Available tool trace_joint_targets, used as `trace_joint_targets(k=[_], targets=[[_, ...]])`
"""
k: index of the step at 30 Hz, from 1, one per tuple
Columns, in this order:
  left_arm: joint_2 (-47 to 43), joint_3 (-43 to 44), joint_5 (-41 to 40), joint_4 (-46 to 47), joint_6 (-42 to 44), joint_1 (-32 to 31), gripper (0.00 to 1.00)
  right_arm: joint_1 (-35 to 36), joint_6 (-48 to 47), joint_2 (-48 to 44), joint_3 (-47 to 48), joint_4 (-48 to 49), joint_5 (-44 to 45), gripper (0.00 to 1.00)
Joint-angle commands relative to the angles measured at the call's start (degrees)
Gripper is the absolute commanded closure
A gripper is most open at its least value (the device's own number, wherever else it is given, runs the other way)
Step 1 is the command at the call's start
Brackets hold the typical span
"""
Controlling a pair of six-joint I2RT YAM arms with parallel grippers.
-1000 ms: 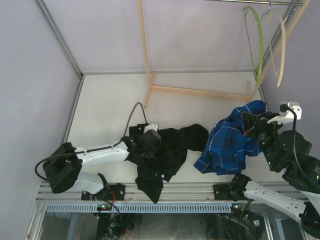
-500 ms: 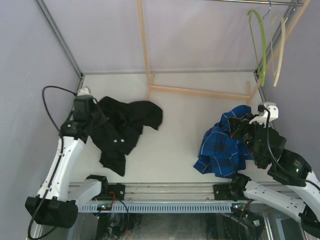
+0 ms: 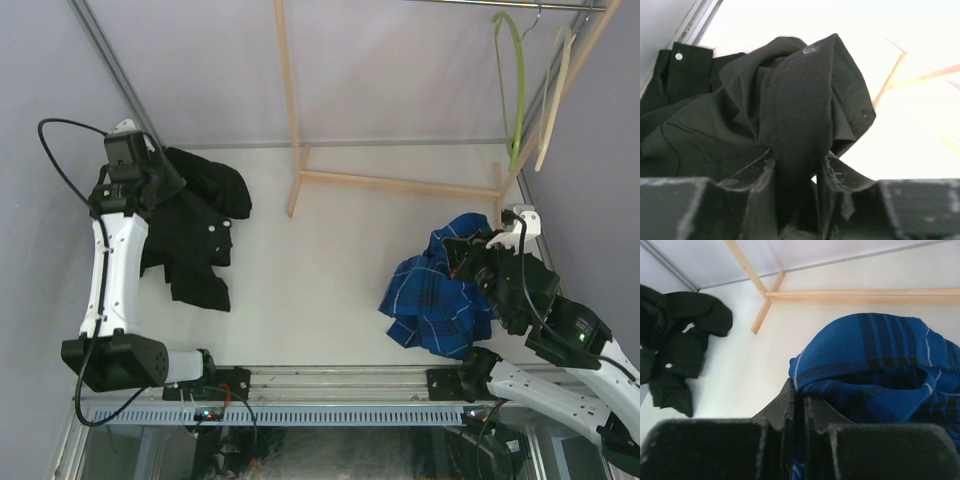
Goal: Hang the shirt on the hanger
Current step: Place the shirt at the center of the board.
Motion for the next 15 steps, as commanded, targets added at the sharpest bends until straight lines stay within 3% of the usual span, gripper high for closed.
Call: trace_joint_targets(k=[1, 4, 6, 11, 15], targets=[[1.5, 4.3, 1.2, 2.7, -0.7, 0.4, 0.46, -0.3, 0.8, -0.1, -0.9, 4.8, -6.0, 1.00], [-1.0, -0.5, -0.9, 4.4, -1.3, 0.3, 0.22, -0.2, -1.3, -0.4, -2.3, 7.7, -10.8, 1.00], [-3.9, -4.2, -2.5, 5.6, -1.2, 0.4, 0.15, -0.3, -2.9, 0.2, -2.5, 9.2, -13.5, 1.00], [-12.3, -11.0, -3.5, 7.8, 0.8, -0.9, 0.12, -0.1, -3.5, 6.6, 0.2, 11.7, -15.8, 1.00], [-19.4, -17.1, -14.8, 9.4, 4.4, -14.2, 0.11, 0.8, -2.5, 13.2, 3.8, 15.1, -16.0, 1.00]])
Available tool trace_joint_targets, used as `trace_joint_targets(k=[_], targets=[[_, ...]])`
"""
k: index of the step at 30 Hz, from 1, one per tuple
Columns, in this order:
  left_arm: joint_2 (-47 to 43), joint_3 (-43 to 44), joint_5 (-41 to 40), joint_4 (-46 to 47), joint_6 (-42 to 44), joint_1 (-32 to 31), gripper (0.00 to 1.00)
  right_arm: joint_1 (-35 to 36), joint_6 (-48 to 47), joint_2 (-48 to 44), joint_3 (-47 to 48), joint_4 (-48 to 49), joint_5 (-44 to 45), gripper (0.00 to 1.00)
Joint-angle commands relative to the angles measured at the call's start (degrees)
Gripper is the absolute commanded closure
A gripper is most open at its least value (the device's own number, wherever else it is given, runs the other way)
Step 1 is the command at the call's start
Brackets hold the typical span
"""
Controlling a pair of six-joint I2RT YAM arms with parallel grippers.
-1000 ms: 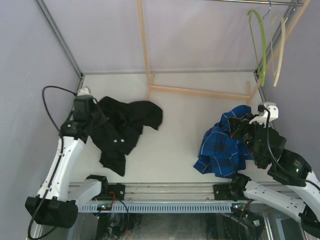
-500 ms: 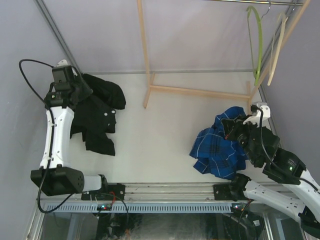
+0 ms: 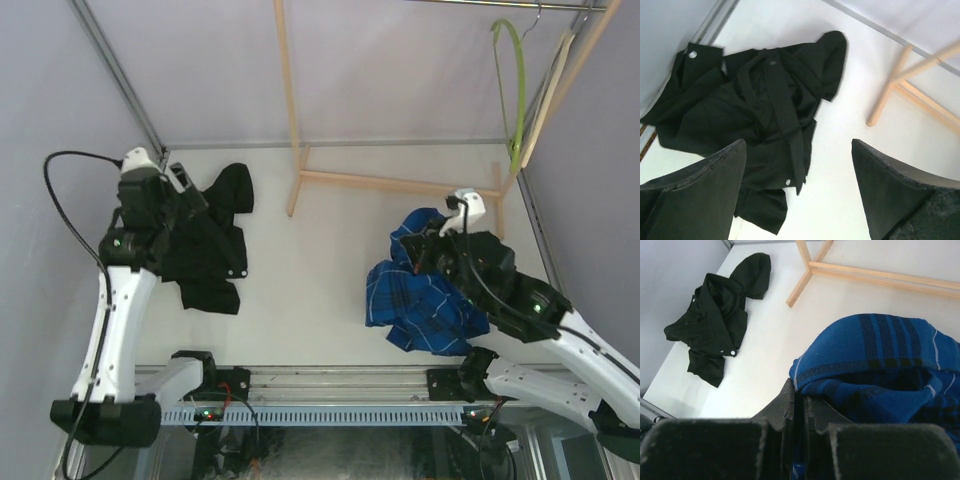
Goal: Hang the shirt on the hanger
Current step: Place the shirt at the center of the board.
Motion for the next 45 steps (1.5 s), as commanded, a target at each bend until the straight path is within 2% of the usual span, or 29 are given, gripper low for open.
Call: trace_joint_targets(k=[1, 5, 10, 13, 15, 16, 18, 22, 24, 26, 29, 32, 38, 42, 45], targets=[[-9.3, -7.6, -6.2, 6.6, 3.9, -12.2, 0.11, 1.0, -0.1, 7.0, 6.1, 8.8, -2.0, 1.00], [-19.3, -19.2, 7.7, 18.3, 1.8, -15.1, 0.10, 1.1, 0.3, 12.0, 12.2, 11.7, -1.6, 1.00], [-31.7, -28.6, 11.1, 30.9, 4.8, -21.4, 0.09, 1.2, 0.6, 17.0, 20.5, 13.4, -1.8, 1.00], [-33.8, -29.3, 13.1, 32.8, 6.0, -22.4, 0.09, 1.4, 1.4, 19.5, 22.9, 13.2, -3.3, 1.00], [-33.3, -28.4, 12.6, 30.7, 6.7, -22.4, 0.09, 2.1, 2.1, 20.6, 22.2, 12.9, -4.3, 1.00], [-33.0, -28.2, 12.5, 30.1, 6.9, -22.4, 0.09, 2.6, 2.5, 20.9, 21.6, 12.3, -4.1, 0.97], [-32.2, -28.3, 12.1, 29.4, 6.7, -22.4, 0.09, 3.3, 4.0, 21.3, 19.0, 10.4, -3.1, 0.84], [-29.8, -28.5, 11.8, 28.5, 5.6, -22.4, 0.09, 0.9, 7.6, 21.1, 10.4, 2.3, -0.2, 0.51], [-28.1, -28.1, 11.8, 27.2, 5.1, -22.5, 0.08, -1.7, 9.9, 19.2, 6.8, -3.3, 2.2, 0.40], [-25.9, -27.6, 11.3, 25.9, 4.3, -22.5, 0.08, -4.0, 11.8, 15.7, 2.8, -7.4, 4.5, 0.35], [-21.9, -26.8, 12.5, 24.4, 2.4, -22.4, 0.10, -8.7, 12.7, 9.9, -2.5, -10.3, 4.5, 0.30], [-19.5, -26.8, 13.3, 24.1, 0.8, -23.0, 0.11, -13.8, 12.3, 6.9, -5.0, -11.0, 0.0, 0.29], [-16.2, -27.5, 11.8, 24.3, -2.0, -25.8, 0.11, -15.3, 10.1, 7.1, -8.4, -4.7, -9.5, 0.29], [-14.5, -27.6, 11.7, 24.7, -2.8, -32.5, 0.13, -15.3, 9.5, 8.5, -9.9, -2.1, -12.8, 0.28], [-13.9, -28.1, 6.7, 25.5, 0.6, -40.3, 0.13, -15.4, 8.1, 7.7, -13.2, 0.9, -15.7, 0.27]])
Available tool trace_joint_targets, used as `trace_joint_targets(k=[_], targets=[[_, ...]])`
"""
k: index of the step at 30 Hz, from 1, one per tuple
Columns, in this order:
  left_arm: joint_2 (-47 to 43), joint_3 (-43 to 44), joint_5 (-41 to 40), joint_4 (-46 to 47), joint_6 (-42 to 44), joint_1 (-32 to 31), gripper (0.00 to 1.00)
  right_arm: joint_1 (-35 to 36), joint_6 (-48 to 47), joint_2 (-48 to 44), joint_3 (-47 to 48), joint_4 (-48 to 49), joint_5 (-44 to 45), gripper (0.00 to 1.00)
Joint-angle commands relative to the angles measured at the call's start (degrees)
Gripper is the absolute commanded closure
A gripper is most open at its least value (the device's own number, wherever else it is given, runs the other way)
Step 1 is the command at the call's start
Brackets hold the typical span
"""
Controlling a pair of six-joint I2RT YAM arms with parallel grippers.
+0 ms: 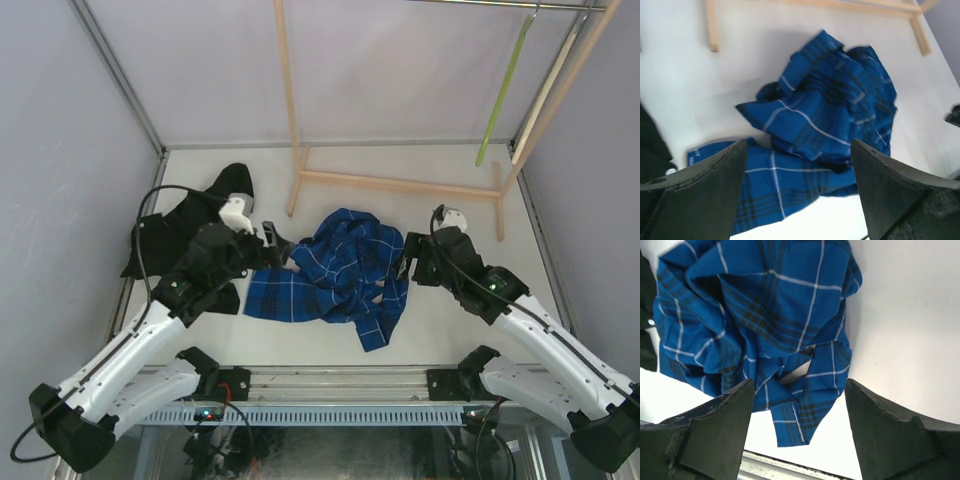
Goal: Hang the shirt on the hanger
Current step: Place the shirt at the center of the board, then adjust the shirt at the center of the board.
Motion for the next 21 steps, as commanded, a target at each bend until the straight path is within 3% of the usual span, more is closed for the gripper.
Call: trace_joint_targets(k=[1, 7, 11, 17, 21], targets=[[0.5, 0.5, -5.5, 3.1, 3.5, -10.2, 0.13, -0.2, -1.9, -1.7, -3.9, 6.5, -5.5, 0.27], [1.4, -0.1, -7.0, 4.0, 8.3, -22.4, 0.18, -1.6, 1.9, -7.0, -9.6, 7.1, -1.3, 0.27], [2.1, -0.8, -9.3, 9.4, 7.5, -29.3, 0.20, -4.8, 5.7, -11.0, -15.1, 9.7, 0.8, 0.27], [14.1, 2.8, -12.1, 7.4, 3.2, -31.8, 0.29, -7.4, 9.5, -16.1, -21.1, 12.9, -1.0, 0.28], [20.7, 5.9, -16.3, 4.4, 3.4, -35.0, 0.28, -7.7, 9.0, -17.1, -22.4, 12.3, -1.8, 0.28]])
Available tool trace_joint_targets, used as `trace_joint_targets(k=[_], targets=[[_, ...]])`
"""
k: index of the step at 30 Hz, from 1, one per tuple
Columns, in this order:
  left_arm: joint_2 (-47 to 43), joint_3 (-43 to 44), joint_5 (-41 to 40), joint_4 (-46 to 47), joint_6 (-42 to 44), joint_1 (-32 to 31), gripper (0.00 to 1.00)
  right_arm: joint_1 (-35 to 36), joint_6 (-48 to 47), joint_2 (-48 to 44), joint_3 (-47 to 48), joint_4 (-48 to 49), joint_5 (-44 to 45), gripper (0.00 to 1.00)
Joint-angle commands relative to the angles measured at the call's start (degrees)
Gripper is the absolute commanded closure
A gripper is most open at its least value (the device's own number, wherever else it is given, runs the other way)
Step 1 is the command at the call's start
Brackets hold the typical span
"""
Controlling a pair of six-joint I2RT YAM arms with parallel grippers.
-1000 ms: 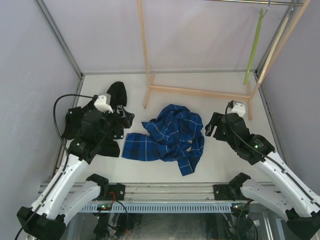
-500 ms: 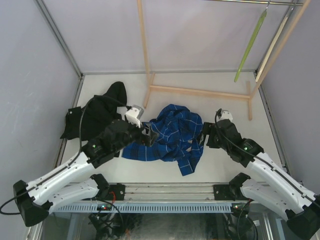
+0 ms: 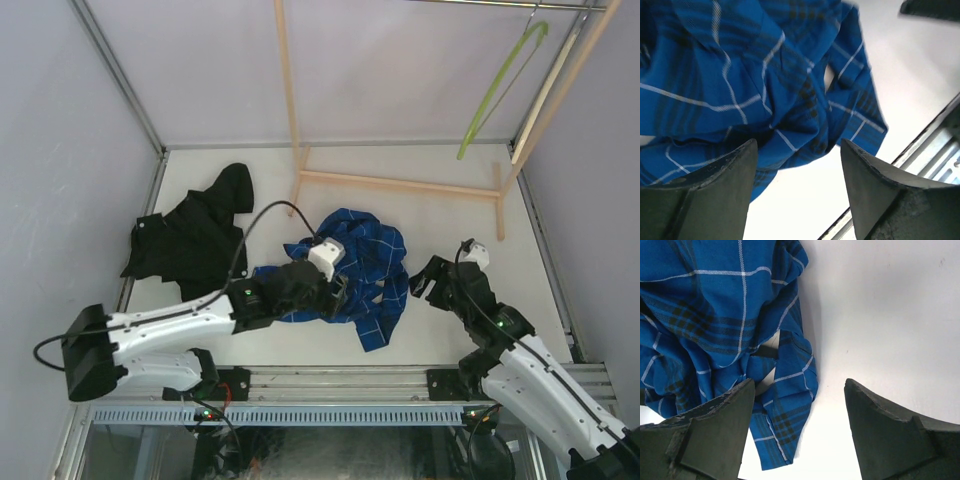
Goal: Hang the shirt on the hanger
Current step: Adjust the shirt at the center of the board.
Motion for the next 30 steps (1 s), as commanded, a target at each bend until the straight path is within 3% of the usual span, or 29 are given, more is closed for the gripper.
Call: trace_joint_targets(k=[1, 13, 15, 18, 21, 24, 30], targets=[[5.5, 6.2, -6.1, -2.6, -0.5, -3.6, 0.28, -0.4, 1.2, -1.3, -0.1, 3.0, -0.4, 0.28], [20.8, 10.8, -17.0, -5.2, 4.9, -5.3, 0.29, -1.9, 0.0, 2.5, -3.0, 8.5, -4.0, 0.30], [23.2, 12.4, -18.6, -6.5, 5.5, -5.4, 0.38, -2.0, -0.2, 2.9, -3.0, 8.5, -4.8, 0.30], [24.7, 15.2, -22.0, -10.4, 5.5, -5.3, 0.57, -2.0, 0.1, 2.6, -3.0, 7.9, -4.9, 0.30], [22.4, 16.6, -22.8, -12.4, 5.7, -5.4, 0.69, -1.9, 0.4, 2.0, -3.1, 7.8, -4.5, 0.30], [18.4, 18.9, -22.2, -15.0, 6.7, -5.3, 0.88, -2.0, 0.2, 1.6, -3.0, 7.8, -4.9, 0.30], [10.7, 27.3, -16.8, -20.1, 14.6, -2.9, 0.95, -2.0, -0.1, -0.8, -3.0, 6.3, -3.7, 0.30]])
